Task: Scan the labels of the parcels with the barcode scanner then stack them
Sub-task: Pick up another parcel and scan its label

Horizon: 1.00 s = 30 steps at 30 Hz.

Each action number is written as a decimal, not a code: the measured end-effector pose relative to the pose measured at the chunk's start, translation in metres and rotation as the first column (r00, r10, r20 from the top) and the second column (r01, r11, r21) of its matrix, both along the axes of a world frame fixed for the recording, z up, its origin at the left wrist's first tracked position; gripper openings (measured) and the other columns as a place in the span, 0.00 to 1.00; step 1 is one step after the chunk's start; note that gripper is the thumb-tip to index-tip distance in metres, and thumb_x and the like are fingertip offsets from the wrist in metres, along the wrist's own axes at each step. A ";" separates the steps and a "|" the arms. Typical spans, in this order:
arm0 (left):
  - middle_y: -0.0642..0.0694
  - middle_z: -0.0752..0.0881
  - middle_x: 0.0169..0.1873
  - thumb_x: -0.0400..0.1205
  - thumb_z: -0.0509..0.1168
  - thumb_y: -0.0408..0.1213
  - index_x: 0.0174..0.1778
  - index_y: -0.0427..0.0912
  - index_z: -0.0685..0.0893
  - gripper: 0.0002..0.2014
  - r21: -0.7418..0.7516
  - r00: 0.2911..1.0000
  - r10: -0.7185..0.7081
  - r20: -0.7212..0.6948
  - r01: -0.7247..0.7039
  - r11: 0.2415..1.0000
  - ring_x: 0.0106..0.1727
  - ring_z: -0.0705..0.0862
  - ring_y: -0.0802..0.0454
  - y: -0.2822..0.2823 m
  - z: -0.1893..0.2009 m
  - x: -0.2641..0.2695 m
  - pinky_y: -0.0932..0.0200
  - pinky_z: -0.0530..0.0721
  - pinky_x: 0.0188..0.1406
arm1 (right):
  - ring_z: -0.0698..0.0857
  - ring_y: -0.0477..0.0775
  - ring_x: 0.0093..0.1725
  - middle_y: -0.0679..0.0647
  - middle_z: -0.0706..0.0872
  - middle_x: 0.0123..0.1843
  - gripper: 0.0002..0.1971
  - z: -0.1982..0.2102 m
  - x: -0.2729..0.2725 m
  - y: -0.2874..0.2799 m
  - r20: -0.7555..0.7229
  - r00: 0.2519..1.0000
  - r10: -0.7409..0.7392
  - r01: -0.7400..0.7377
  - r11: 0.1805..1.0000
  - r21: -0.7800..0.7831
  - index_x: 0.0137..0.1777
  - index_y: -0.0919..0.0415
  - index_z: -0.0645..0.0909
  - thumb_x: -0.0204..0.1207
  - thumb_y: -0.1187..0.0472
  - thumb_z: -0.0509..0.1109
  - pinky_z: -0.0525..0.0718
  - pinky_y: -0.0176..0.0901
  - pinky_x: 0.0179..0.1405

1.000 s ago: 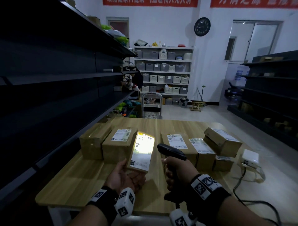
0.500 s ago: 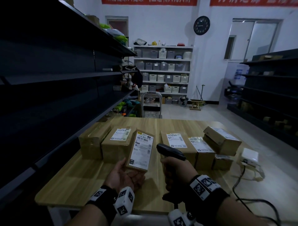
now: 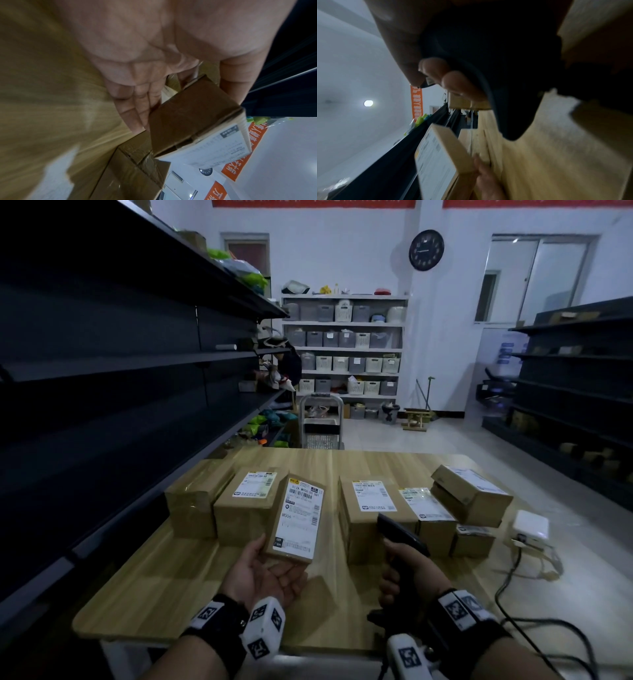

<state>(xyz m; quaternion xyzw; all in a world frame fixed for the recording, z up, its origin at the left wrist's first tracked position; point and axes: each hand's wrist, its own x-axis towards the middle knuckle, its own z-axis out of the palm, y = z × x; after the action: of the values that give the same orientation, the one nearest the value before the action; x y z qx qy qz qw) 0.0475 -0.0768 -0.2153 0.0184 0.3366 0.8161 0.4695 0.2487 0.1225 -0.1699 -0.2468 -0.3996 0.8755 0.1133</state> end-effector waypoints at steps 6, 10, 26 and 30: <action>0.24 0.90 0.68 0.85 0.67 0.58 0.76 0.31 0.88 0.35 -0.037 0.999 0.036 -0.024 -0.036 0.999 0.57 0.90 0.31 -0.002 -0.001 0.001 0.38 0.85 0.61 | 0.65 0.50 0.19 0.48 0.62 0.24 0.35 -0.023 0.016 0.016 -0.196 0.972 -0.130 0.073 0.959 -0.273 0.29 0.54 0.70 0.41 0.55 0.99 0.68 0.45 0.20; 0.26 0.89 0.70 0.82 0.68 0.59 0.80 0.34 0.85 0.37 -0.033 0.999 0.037 -0.007 -0.037 0.999 0.61 0.89 0.30 -0.003 -0.005 0.001 0.35 0.83 0.67 | 0.67 0.50 0.18 0.48 0.63 0.24 0.30 -0.023 0.017 0.017 -0.226 0.947 -0.226 0.140 0.929 -0.342 0.32 0.54 0.75 0.45 0.53 0.97 0.71 0.44 0.17; 0.47 0.95 0.56 0.81 0.83 0.50 0.63 0.56 0.85 0.18 -0.271 0.504 -0.024 -0.863 -0.424 0.864 0.44 0.96 0.53 0.127 0.135 0.039 0.54 0.95 0.45 | 0.72 0.55 0.20 0.54 0.68 0.23 0.28 -0.031 0.011 0.026 -0.101 0.971 -0.218 0.163 0.906 -0.391 0.27 0.60 0.71 0.74 0.41 0.79 0.72 0.42 0.23; 0.50 0.89 0.60 0.68 0.87 0.63 0.56 0.61 0.86 0.26 -0.412 0.314 -0.272 -0.910 -0.597 0.688 0.55 0.91 0.48 0.163 0.136 0.029 0.47 0.93 0.60 | 0.72 0.54 0.21 0.53 0.70 0.24 0.23 -0.028 0.012 0.025 -0.138 0.964 -0.228 0.162 0.912 -0.376 0.28 0.60 0.77 0.70 0.44 0.81 0.71 0.43 0.24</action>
<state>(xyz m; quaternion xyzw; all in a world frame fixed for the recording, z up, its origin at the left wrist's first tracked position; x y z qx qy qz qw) 0.0761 0.0862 -0.0789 0.2663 0.8218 0.5004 0.0576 0.2606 0.1474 -0.1979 -0.2228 -0.1933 0.9367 0.1886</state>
